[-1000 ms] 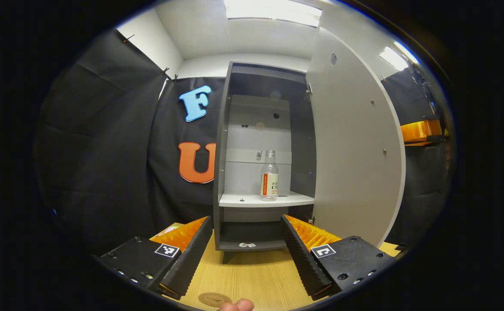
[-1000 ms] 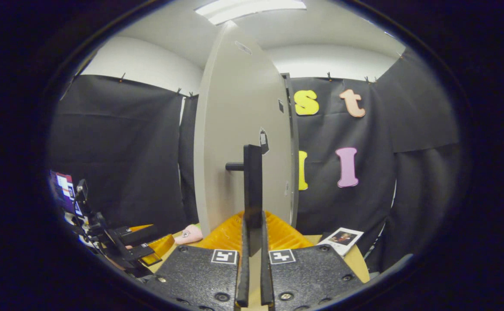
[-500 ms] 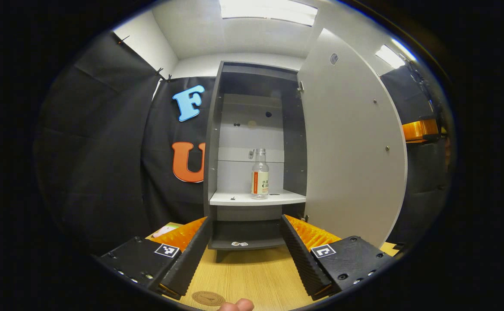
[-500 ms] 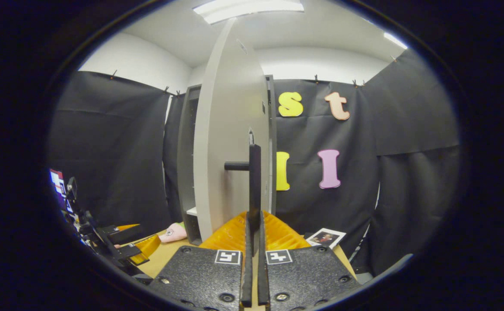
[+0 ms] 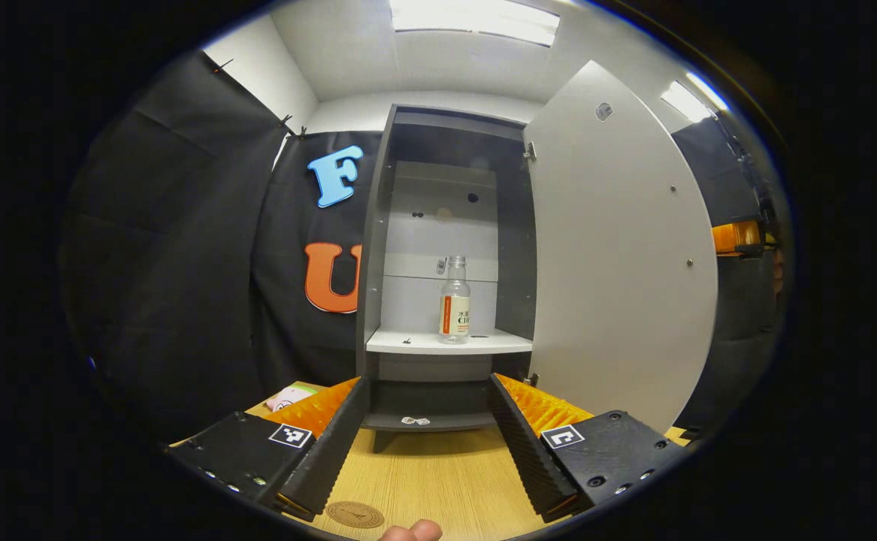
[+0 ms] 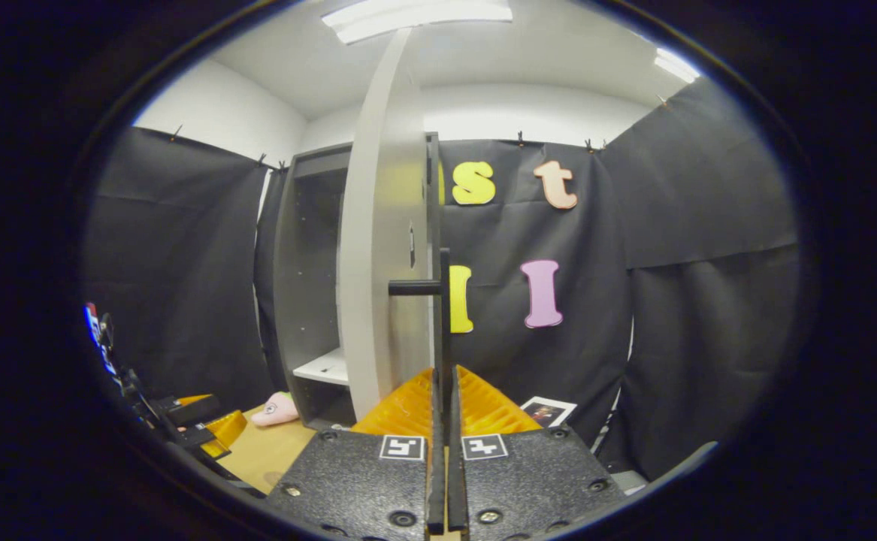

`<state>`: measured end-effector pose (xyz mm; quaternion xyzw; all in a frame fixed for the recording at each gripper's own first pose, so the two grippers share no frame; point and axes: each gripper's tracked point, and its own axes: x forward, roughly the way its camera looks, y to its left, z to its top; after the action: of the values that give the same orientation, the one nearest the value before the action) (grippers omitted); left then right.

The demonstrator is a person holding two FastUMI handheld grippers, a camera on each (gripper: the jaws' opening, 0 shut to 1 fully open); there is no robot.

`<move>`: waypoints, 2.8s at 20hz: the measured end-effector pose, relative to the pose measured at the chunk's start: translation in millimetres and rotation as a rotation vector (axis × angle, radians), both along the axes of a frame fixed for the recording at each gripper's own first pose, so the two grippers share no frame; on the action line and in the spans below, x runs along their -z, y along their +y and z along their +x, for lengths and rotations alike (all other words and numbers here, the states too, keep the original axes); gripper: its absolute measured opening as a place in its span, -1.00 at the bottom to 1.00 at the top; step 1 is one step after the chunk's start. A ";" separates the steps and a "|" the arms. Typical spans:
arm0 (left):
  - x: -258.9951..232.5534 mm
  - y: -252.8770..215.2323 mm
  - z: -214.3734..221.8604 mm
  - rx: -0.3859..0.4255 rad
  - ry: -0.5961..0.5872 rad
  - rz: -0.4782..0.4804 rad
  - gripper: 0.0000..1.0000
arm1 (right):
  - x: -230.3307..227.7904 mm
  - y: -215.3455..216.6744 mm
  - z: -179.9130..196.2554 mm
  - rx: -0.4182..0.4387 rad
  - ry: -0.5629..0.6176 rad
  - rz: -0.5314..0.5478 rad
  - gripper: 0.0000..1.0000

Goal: Open the cabinet door with the right hand, grasp the bottle in the cabinet with the left hand and place it on the coaster, then close the cabinet door with the right hand.

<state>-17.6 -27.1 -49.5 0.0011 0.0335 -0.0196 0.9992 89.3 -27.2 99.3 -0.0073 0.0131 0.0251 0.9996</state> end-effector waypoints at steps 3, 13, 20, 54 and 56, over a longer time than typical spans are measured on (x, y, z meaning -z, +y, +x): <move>1.6 -1.0 -0.6 -0.009 0.003 0.000 0.89 | 7.9 -4.3 -8.4 -0.003 0.014 -0.025 -0.89; 4.7 -3.5 3.0 -0.041 0.024 -0.011 0.89 | 24.4 -53.1 -27.8 0.109 0.041 -0.017 0.19; 0.6 0.0 11.2 -0.051 0.034 -0.004 0.89 | 25.8 -59.9 -16.8 0.092 0.022 0.025 0.89; -56.6 -67.3 372.4 0.146 -0.010 0.058 0.90 | 18.5 -66.6 -6.1 0.114 0.007 0.032 0.97; -55.9 -71.3 379.0 0.161 -0.005 0.044 0.89 | 18.6 -66.8 -4.9 0.115 0.009 0.044 0.97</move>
<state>361.3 -98.4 6.5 0.0260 0.0312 -0.0993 0.9942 84.3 -94.0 80.7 0.0154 0.0173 -0.0322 0.9992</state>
